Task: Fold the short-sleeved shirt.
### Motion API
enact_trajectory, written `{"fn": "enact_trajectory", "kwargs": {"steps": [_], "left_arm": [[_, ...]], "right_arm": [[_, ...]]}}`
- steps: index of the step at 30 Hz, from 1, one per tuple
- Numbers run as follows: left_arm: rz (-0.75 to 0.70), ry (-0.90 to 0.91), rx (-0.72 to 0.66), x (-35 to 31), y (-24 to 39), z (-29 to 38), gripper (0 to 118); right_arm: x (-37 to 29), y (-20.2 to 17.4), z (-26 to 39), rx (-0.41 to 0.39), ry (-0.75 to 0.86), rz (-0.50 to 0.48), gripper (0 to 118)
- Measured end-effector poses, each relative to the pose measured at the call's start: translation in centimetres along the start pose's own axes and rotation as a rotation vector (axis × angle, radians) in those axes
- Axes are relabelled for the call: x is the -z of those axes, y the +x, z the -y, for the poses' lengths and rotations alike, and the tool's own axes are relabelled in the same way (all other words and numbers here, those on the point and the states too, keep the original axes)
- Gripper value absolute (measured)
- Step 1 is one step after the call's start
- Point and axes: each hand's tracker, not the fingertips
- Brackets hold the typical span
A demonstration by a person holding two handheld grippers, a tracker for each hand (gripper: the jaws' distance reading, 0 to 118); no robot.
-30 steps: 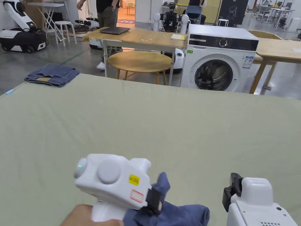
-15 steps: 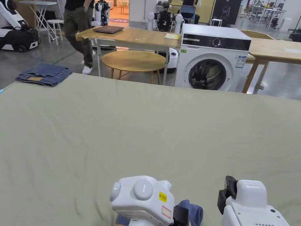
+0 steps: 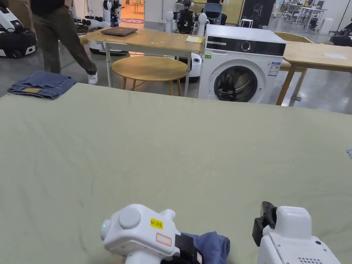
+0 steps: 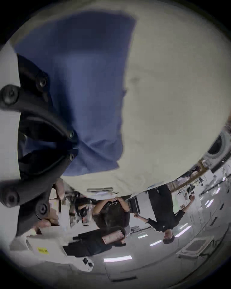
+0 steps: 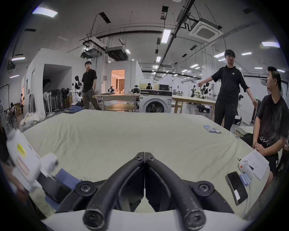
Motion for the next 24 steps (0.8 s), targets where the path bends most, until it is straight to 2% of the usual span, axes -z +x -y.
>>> {"fn": "enact_trajectory", "kwargs": {"steps": [4,7,11,15,20,24], "left_arm": [[0.156,0.014,-0.037,3.3,-0.9,0.5,3],[0.103,0.061,-0.049,5.0,-1.1,0.1,1],[0.028,0.087,0.047,5.5,-0.1,0.3,0],[0.039,0.066,0.035,3.5,0.8,0.2,0],[-0.085,0.273,0.292,-3.6,4.0,-0.1,0],[-0.293,0.571,0.492,-8.9,6.0,1.3,0]], "right_arm": [[0.0,0.3,0.2,0.004,-0.005,0.009,0],[0.3,0.5,0.5,0.011,-0.017,0.010,0],[0.3,0.7,0.8,0.017,-0.027,0.014,0],[0.2,0.8,0.7,0.019,-0.026,0.011,0],[0.4,0.4,-0.3,0.023,0.000,0.004,0],[0.8,-0.7,-1.3,0.017,0.047,-0.002,0]]}}
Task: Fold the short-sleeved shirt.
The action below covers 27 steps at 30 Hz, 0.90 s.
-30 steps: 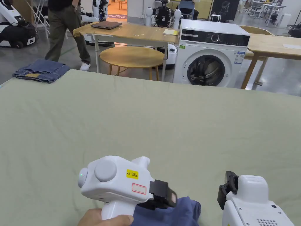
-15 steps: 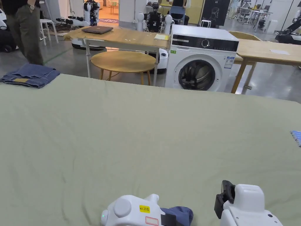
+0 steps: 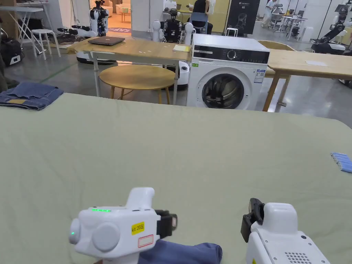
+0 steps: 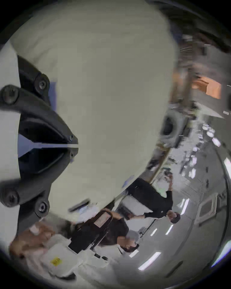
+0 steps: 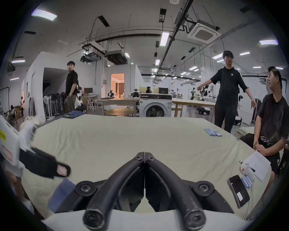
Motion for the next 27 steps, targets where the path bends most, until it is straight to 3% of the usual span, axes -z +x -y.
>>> {"fn": "enact_trajectory", "kwargs": {"steps": [5,11,15,21,27], "left_arm": [[-0.266,0.377,0.242,-4.7,0.8,0.6,0],[-0.491,0.572,0.291,-6.9,0.6,1.5,0],[-0.463,0.524,0.226,-7.3,-1.0,0.9,0],[-0.450,0.449,0.130,-7.6,-3.5,1.6,0],[-0.394,0.314,0.042,-7.1,-5.6,3.1,0]], "right_arm": [[0.1,-1.4,-1.3,0.015,0.068,-0.014,0],[-0.1,-2.7,-2.8,0.005,0.119,-0.026,0],[-0.5,-2.5,-2.5,-0.017,0.048,-0.068,0],[-1.6,-2.7,2.6,-0.036,-0.225,-0.171,0],[-0.8,-4.6,9.2,-0.121,-0.476,-0.232,0]]}}
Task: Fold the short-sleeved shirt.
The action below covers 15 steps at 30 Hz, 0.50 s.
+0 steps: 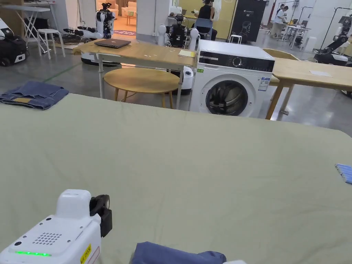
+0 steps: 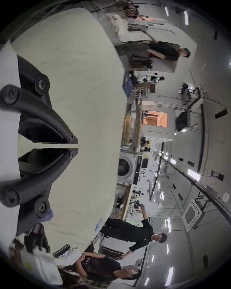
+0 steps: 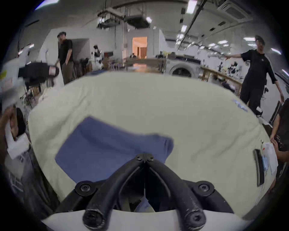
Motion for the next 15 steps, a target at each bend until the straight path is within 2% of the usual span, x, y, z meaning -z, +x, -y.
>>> {"fn": "enact_trajectory", "kwargs": {"steps": [3,4,7,9,11,12,13,14,15], "left_arm": [[0.054,-0.106,-0.068,0.3,-1.2,1.0,0],[0.077,-0.157,-0.104,0.5,-1.7,1.4,0],[0.157,-0.309,-0.191,1.4,-3.4,2.5,0],[0.234,-0.384,-0.266,1.8,-4.6,3.3,0],[0.314,-0.476,-0.303,2.3,-5.5,4.0,12],[0.363,-0.512,-0.335,2.5,-6.1,4.4,26],[0.417,-0.546,-0.370,2.6,-6.6,4.9,46],[0.447,-0.569,-0.392,2.8,-7.0,5.3,58],[0.479,-0.604,-0.411,3.1,-7.3,5.6,62]], "right_arm": [[2.1,-0.2,1.8,-0.023,-0.074,0.042,0],[1.9,-0.1,1.9,-0.022,-0.041,0.034,0],[2.0,-0.7,1.2,-0.106,-0.043,0.076,0],[2.0,-0.9,1.5,-0.127,-0.032,0.087,0],[2.1,-0.9,1.8,-0.132,-0.024,0.091,0],[2.0,-1.0,1.9,-0.134,-0.019,0.093,0],[1.9,-1.0,1.9,-0.132,-0.017,0.094,0],[1.9,-0.9,1.8,-0.125,-0.017,0.094,0],[1.9,-0.9,1.7,-0.116,-0.019,0.091,0]]}}
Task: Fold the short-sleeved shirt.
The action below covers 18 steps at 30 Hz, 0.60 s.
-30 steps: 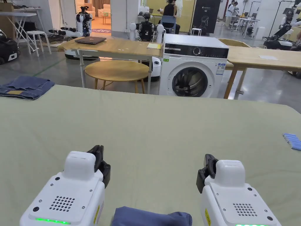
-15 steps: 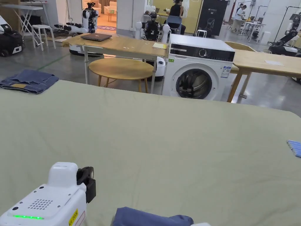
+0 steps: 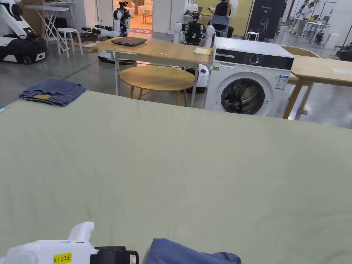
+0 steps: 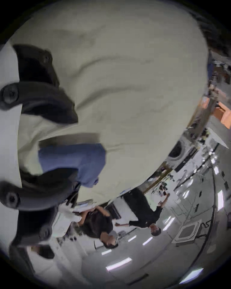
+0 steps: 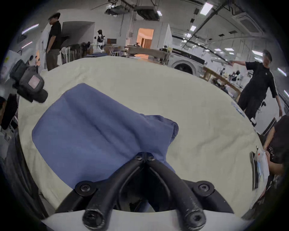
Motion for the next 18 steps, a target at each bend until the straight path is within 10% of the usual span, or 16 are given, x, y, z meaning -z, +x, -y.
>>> {"fn": "enact_trajectory", "kwargs": {"steps": [18], "left_arm": [[0.416,-0.202,-0.232,11.8,-2.6,-0.1,63]], "right_arm": [[0.0,0.7,-0.2,0.098,-0.011,-0.028,0]]}}
